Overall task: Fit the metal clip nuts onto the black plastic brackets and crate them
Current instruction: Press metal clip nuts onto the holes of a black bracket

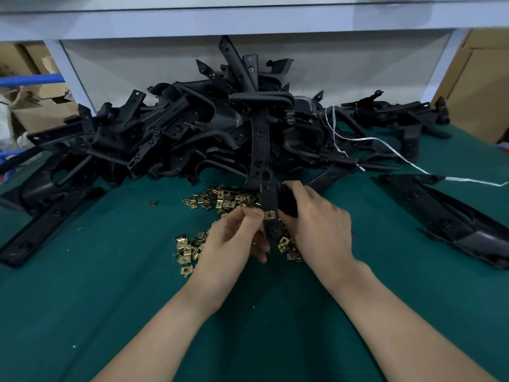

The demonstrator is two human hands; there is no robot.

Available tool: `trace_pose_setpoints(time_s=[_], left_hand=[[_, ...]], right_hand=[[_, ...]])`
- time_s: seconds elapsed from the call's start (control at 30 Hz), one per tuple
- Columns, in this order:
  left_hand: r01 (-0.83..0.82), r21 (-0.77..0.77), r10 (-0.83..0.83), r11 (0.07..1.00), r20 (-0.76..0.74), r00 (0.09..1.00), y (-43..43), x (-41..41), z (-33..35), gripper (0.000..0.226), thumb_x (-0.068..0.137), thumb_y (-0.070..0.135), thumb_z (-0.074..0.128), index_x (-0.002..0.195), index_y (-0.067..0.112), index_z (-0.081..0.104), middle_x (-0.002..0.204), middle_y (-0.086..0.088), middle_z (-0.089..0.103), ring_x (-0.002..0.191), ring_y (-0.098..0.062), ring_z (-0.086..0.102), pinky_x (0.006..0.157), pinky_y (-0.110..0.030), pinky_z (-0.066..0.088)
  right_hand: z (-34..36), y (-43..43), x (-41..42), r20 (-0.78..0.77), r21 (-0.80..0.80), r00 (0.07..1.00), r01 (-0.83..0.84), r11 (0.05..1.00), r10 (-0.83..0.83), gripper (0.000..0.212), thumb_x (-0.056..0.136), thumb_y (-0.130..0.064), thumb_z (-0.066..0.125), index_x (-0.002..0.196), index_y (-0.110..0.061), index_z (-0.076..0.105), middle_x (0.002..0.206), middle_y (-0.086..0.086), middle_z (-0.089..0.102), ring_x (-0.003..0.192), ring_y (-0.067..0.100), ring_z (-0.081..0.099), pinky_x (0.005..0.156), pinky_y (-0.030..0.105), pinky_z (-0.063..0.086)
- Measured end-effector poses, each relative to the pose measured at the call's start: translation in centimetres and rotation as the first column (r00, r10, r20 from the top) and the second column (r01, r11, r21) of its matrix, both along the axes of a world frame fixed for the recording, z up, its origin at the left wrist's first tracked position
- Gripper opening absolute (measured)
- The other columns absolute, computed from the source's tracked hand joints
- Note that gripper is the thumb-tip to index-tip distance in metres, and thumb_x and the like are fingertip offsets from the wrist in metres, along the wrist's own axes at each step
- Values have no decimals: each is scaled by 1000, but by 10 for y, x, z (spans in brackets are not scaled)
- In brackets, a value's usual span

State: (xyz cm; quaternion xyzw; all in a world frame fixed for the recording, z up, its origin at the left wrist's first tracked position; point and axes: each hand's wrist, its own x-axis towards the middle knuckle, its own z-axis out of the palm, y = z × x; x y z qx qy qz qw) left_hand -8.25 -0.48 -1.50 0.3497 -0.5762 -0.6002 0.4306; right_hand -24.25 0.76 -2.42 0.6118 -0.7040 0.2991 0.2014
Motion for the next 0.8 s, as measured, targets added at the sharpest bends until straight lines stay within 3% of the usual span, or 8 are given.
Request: trace_pose_setpoints(time_s=[0.17,0.3,0.47,0.63,0.8], left_hand=[[9,-40,-6,999,62,998,0,1,-1,18,89,42,61,78,30,68,65,7,61,62,-19,59,62,-36,51],[35,-20,-33,999,98,995,0,2,0,21,88,41,59,74,26,65,63,3,60,57,-18,58,59,-29,51],[102,-46,-89,994,228,970,-3,8,1,32,98,31,52,99,0,60,63,5,60,55,-17,60,64,-30,52],[114,-98,-78,989,312,947,0,9,3,26,102,26,49,94,4,60,60,6,59,54,-14,61,60,-19,49],[105,-128,-61,986,310,949,2,7,6,23,102,22,49,93,6,62,60,7,58,52,-13,58,57,-16,46]], right_hand=[[2,2,1,-10,30,1000,-9,1000,9,43,83,-42,77,120,-24,62,86,-7,68,68,19,69,51,24,30],[3,3,1,-17,62,999,-43,997,44,43,84,-40,77,121,-23,62,90,-6,69,71,20,69,51,25,29],[2,2,1,-31,95,995,-97,991,100,44,82,-38,78,120,-23,62,94,-6,71,73,21,70,52,25,29],[1,2,0,-32,87,993,-111,990,114,46,79,-37,81,118,-23,62,91,-7,71,69,20,69,51,24,28],[0,1,-1,-19,84,991,-129,988,131,45,79,-36,81,118,-24,62,92,-7,71,70,20,69,50,24,31]])
